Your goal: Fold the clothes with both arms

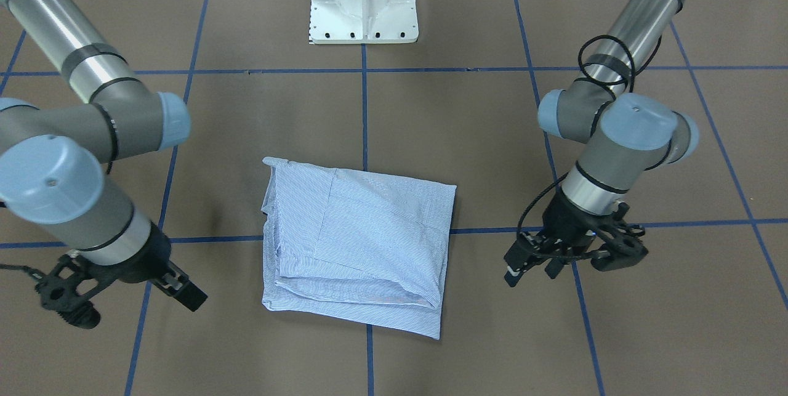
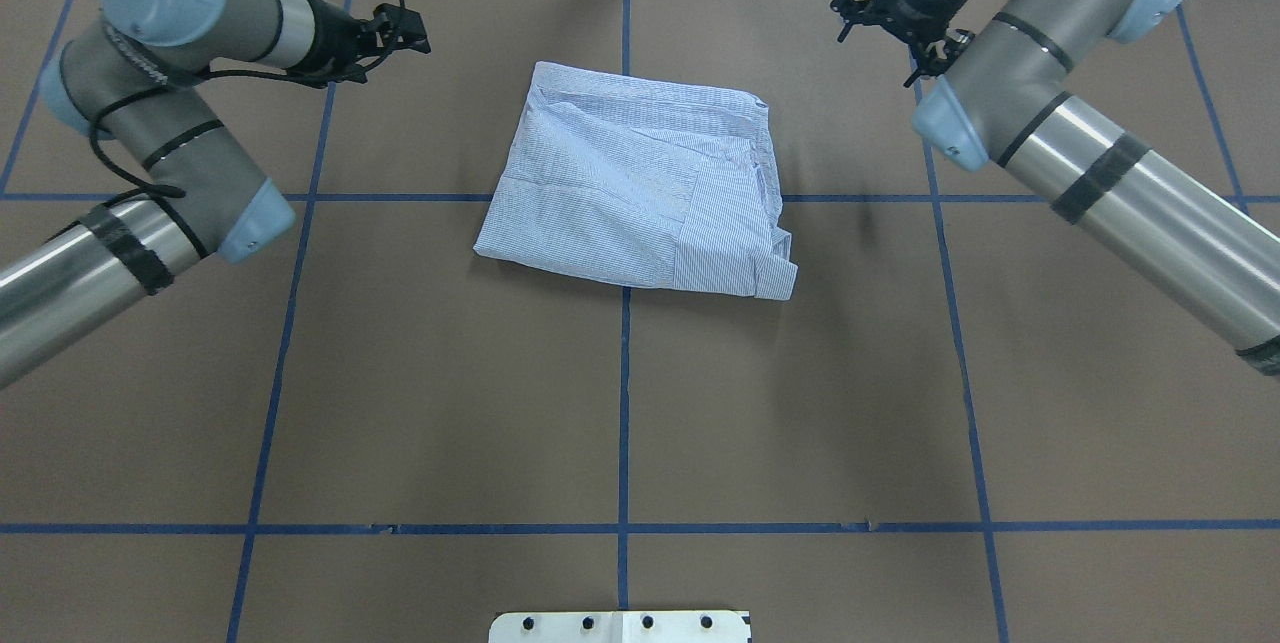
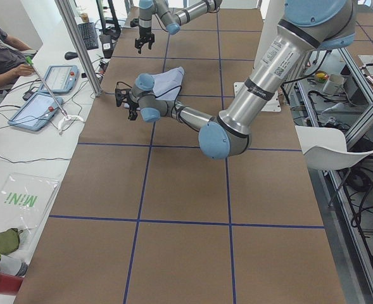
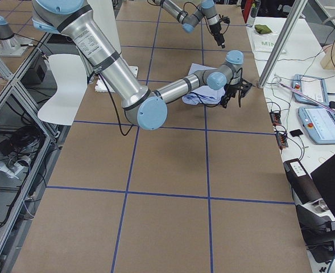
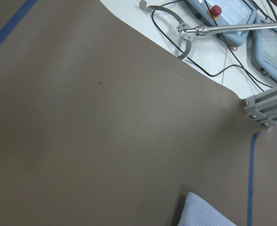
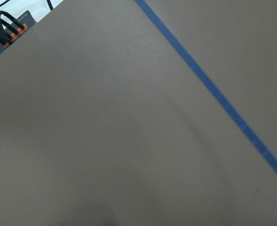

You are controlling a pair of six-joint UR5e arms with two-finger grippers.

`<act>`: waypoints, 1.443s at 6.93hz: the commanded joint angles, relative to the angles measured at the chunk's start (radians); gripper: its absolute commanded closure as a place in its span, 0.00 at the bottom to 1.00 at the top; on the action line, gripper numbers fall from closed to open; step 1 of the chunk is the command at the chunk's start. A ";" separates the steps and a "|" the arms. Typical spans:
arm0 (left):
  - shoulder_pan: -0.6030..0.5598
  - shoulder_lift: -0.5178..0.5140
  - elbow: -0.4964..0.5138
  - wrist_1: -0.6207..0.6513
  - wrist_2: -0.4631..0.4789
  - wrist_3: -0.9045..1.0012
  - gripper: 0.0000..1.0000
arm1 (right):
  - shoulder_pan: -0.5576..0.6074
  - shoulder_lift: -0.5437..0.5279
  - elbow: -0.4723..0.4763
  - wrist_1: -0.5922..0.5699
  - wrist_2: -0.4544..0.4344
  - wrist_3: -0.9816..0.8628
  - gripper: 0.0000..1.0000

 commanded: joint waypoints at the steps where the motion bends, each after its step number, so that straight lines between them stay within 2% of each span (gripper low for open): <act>1: -0.136 0.186 -0.113 0.008 -0.131 0.370 0.01 | 0.142 -0.148 0.076 -0.010 0.129 -0.376 0.00; 3: -0.281 0.331 -0.136 0.025 -0.240 0.728 0.01 | 0.272 -0.298 0.126 -0.015 0.195 -0.756 0.00; 4: -0.368 0.355 -0.138 0.088 -0.310 0.868 0.01 | 0.313 -0.361 0.125 -0.036 0.201 -0.926 0.00; 5: -0.457 0.357 -0.162 0.213 -0.343 1.007 0.01 | 0.372 -0.421 0.123 -0.100 0.201 -1.137 0.00; 6: -0.558 0.355 -0.229 0.417 -0.343 1.163 0.01 | 0.438 -0.453 0.128 -0.168 0.204 -1.253 0.00; 7: -0.615 0.351 -0.303 0.625 -0.332 1.265 0.01 | 0.483 -0.540 0.197 -0.175 0.230 -1.292 0.00; 8: -0.625 0.366 -0.349 0.681 -0.332 1.278 0.01 | 0.480 -0.649 0.332 -0.190 0.236 -1.291 0.00; 9: -0.637 0.399 -0.365 0.683 -0.335 1.275 0.00 | 0.483 -0.642 0.368 -0.263 0.236 -1.291 0.00; 10: -0.678 0.433 -0.382 0.683 -0.340 1.278 0.00 | 0.483 -0.636 0.376 -0.285 0.235 -1.291 0.00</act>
